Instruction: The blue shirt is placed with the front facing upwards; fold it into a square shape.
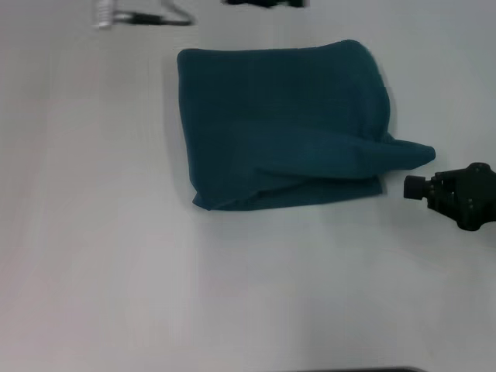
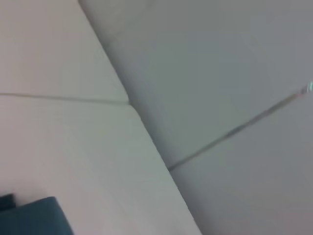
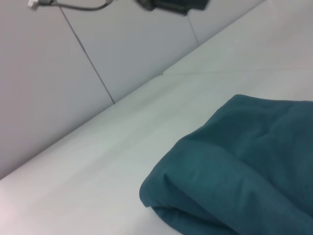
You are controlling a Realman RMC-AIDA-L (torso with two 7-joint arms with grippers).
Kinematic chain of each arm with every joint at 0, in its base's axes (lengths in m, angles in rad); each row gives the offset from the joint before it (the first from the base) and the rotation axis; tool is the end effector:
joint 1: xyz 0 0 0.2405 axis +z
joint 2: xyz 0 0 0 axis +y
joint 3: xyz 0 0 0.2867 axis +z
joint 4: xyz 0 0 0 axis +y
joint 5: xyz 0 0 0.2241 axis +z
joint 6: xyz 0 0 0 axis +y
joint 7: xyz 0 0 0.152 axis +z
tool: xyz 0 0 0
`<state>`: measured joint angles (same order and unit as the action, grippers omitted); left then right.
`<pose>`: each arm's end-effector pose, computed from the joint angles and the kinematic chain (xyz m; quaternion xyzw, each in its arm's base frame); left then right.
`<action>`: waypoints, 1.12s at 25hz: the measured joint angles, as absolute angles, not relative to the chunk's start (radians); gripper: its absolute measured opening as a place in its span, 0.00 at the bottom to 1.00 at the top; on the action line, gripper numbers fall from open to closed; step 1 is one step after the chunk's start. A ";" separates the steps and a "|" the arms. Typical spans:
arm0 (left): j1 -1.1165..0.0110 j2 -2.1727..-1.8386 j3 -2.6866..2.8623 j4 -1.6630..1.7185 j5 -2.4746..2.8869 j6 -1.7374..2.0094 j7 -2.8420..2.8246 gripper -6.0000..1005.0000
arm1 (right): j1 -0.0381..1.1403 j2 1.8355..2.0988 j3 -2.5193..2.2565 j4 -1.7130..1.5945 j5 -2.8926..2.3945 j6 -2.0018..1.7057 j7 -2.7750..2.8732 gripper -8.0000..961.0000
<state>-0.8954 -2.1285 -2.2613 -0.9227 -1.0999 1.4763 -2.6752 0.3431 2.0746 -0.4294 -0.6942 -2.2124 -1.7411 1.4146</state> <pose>-0.0979 0.4429 -0.0243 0.8301 0.5145 0.2144 0.0125 0.3659 0.2722 0.0032 -0.9025 0.3356 0.2368 0.1293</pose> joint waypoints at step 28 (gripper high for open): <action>-0.362 -2.084 -2.374 -0.968 -1.275 1.715 -2.384 0.87 | 0.665 1.795 -0.546 -0.722 -2.263 -1.649 2.416 0.69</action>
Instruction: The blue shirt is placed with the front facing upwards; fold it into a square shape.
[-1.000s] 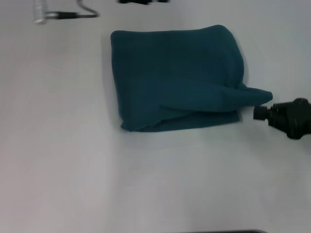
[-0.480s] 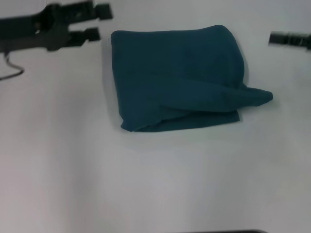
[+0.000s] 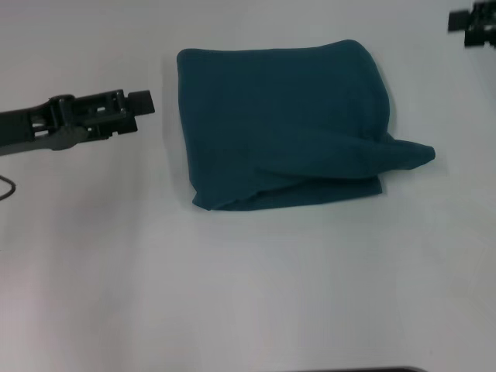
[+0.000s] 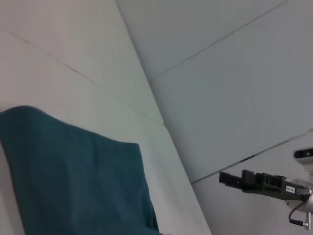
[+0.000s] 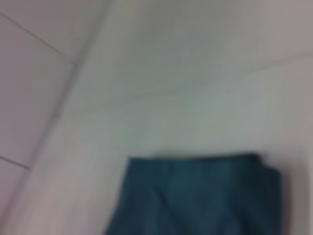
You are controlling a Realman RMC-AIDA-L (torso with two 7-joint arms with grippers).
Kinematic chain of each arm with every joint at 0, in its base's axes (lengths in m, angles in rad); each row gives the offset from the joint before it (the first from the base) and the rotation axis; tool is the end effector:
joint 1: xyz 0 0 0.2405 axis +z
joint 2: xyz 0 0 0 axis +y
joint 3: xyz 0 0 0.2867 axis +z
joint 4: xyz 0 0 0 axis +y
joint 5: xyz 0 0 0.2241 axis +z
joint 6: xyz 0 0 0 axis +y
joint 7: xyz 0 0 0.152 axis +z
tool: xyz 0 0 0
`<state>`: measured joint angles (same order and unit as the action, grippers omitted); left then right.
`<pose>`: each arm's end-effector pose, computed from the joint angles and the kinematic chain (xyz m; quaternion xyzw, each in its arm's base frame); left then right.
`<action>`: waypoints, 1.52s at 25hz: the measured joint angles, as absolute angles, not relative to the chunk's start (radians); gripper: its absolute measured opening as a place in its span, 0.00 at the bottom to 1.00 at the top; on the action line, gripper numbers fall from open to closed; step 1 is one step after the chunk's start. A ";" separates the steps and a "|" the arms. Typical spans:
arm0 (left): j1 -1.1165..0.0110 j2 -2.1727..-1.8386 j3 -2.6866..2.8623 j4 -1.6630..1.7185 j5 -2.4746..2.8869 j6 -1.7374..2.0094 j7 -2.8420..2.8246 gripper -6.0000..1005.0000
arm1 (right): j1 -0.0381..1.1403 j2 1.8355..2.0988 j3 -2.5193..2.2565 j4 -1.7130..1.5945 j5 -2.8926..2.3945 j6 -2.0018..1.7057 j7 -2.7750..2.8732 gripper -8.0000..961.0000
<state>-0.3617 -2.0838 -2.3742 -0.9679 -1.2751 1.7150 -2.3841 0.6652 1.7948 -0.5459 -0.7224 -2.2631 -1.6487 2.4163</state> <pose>-0.2860 0.3242 0.0276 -0.7681 -0.5683 -0.2947 0.0117 0.3075 0.4126 0.1247 -0.7782 0.5910 0.1674 0.1308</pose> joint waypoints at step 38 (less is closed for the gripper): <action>-0.403 -2.109 -2.421 -0.965 -1.297 1.716 -2.375 0.87 | 0.842 1.944 -0.688 -0.556 -2.549 -1.208 2.595 0.76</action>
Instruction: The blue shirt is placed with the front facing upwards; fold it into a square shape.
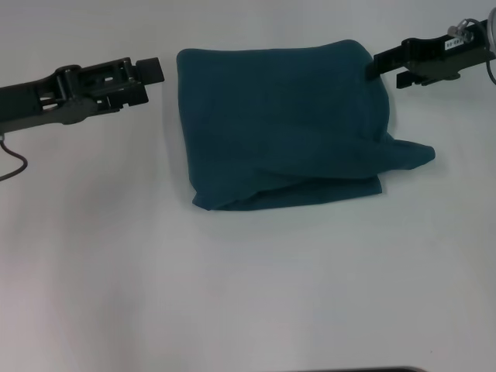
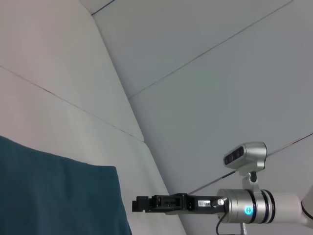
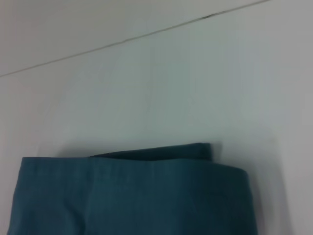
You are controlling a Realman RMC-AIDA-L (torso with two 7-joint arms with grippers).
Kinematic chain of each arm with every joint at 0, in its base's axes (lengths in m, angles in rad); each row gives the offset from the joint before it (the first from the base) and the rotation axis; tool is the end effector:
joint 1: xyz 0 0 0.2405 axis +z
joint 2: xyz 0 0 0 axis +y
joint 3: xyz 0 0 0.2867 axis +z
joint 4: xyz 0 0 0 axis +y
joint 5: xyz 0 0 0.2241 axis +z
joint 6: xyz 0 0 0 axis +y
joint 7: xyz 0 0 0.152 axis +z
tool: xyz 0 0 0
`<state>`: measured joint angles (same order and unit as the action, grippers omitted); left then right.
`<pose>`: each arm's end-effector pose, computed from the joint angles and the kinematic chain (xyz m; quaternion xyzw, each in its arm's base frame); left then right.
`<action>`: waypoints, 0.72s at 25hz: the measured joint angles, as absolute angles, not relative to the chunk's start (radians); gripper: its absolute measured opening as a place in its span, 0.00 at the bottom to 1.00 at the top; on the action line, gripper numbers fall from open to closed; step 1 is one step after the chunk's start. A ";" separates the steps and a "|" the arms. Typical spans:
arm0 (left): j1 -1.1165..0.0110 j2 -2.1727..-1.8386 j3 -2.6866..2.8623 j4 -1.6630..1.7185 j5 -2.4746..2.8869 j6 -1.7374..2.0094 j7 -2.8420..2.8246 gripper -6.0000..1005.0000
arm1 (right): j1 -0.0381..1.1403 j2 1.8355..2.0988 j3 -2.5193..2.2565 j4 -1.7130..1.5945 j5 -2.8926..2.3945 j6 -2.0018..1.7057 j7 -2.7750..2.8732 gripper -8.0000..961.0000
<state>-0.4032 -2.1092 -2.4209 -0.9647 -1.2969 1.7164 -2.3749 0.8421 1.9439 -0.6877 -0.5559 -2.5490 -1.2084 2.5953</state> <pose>-0.2696 0.3358 0.0275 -0.7676 -0.5508 -0.3275 0.0073 0.2915 0.4630 0.0138 -0.7454 0.6308 0.0478 0.2102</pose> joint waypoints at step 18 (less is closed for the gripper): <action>-0.403 -2.111 -2.422 -0.963 -1.298 1.714 -2.371 0.87 | 0.850 1.943 -0.687 -0.557 -2.549 -1.223 2.596 0.76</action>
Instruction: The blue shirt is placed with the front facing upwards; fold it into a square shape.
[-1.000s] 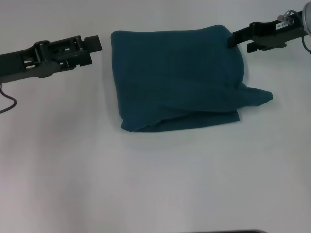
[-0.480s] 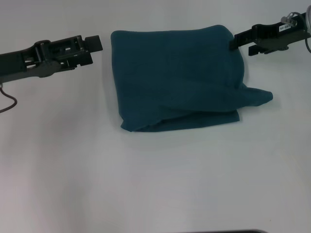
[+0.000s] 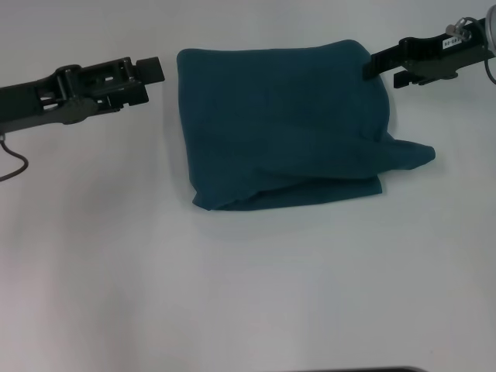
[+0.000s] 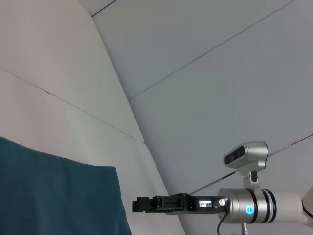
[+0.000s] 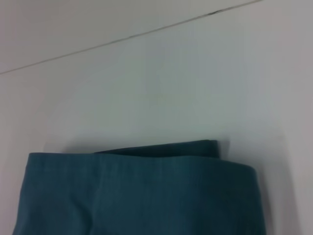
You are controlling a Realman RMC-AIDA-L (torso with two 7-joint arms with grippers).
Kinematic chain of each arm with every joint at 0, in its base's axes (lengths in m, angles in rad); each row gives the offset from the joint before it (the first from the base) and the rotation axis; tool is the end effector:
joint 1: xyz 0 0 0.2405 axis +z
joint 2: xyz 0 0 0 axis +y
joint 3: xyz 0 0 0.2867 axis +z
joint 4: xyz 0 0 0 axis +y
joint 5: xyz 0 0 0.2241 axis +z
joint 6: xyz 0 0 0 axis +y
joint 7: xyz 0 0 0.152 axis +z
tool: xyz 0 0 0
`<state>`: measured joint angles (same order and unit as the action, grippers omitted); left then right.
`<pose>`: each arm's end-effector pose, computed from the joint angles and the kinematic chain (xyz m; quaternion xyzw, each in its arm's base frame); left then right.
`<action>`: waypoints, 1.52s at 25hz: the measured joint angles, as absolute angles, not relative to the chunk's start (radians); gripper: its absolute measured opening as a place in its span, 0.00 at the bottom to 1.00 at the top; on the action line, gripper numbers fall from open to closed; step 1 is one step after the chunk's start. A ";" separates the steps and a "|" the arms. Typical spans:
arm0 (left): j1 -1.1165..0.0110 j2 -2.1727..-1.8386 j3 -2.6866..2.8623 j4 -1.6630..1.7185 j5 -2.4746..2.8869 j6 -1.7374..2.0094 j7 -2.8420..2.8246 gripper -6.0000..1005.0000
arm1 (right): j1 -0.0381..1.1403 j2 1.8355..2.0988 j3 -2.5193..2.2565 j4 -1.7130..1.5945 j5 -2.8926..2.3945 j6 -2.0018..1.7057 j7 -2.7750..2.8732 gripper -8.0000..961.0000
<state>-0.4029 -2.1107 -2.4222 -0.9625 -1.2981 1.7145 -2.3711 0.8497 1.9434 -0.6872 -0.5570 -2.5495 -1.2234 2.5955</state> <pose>-0.2697 0.3358 0.0269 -0.7672 -0.5504 -0.3292 0.0079 0.2872 0.4635 0.0135 -0.7489 0.6289 0.0464 0.2038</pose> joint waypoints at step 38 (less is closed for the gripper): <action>-0.345 -2.158 -2.376 -0.938 -1.286 1.796 -1.753 0.87 | 0.526 1.947 -0.620 -0.760 -1.887 -1.524 2.013 0.75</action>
<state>-0.3448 -2.1584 -2.3762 -0.9384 -1.2861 1.7963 -1.7530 0.5261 1.9465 -0.6197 -0.7596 -1.8869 -1.5236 2.0126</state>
